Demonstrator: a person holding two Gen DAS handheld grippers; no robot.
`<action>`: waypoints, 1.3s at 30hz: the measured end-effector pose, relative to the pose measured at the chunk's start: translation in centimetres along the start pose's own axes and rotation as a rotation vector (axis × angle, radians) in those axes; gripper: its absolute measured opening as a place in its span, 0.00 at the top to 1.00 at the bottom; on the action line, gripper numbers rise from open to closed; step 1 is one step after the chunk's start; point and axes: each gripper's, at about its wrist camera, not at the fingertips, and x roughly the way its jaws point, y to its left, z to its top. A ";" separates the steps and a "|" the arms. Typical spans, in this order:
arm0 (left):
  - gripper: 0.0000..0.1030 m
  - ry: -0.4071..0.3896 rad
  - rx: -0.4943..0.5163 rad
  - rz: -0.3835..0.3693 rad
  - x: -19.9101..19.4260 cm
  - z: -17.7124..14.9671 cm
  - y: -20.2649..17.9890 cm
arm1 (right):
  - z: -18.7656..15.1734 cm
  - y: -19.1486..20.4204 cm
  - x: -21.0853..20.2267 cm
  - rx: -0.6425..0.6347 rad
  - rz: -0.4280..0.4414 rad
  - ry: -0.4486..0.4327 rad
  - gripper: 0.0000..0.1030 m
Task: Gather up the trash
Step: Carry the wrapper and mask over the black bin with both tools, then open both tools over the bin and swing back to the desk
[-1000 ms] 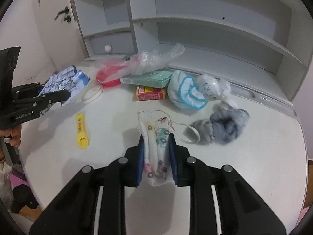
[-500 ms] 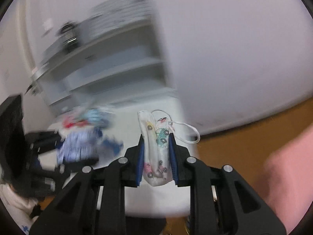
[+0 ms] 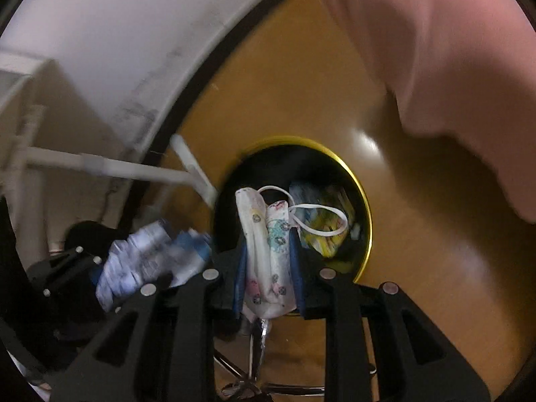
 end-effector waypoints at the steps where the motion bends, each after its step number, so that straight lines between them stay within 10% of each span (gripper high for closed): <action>1: 0.71 0.016 -0.021 -0.009 0.9 0.3 0.5 | -0.1 -0.8 1.2 0.031 0.013 0.013 0.77; 7: 0.65 0.015 -0.045 0.015 1.2 0.7 1.2 | 0.8 -2.5 2.9 0.147 0.108 0.020 0.68; 10: 0.13 -0.021 -0.066 -0.024 0.3 0.5 0.7 | 1.2 -2.6 1.9 0.201 0.118 0.032 0.22; 14: 0.10 -0.126 -0.020 -0.069 -2.1 0.2 -1.2 | 1.7 -0.8 -2.4 0.163 0.107 -0.061 0.21; 22: 0.09 -0.547 0.101 -0.173 -20.4 -7.4 -2.5 | -0.2 6.7 -21.2 -0.008 -0.033 -0.515 0.06; 26: 0.08 -0.733 0.070 -0.100 -29.0 -13.4 0.6 | -2.8 16.0 -26.7 -0.208 -0.113 -0.745 0.06; 32: 0.06 -0.993 -0.385 0.157 -38.0 -26.6 12.4 | -7.3 32.0 -24.1 -0.659 -0.130 -0.778 0.07; 39: 0.06 -0.833 -0.945 0.477 -37.9 -42.0 25.7 | -10.4 45.5 -16.1 -0.989 -0.041 -0.628 0.07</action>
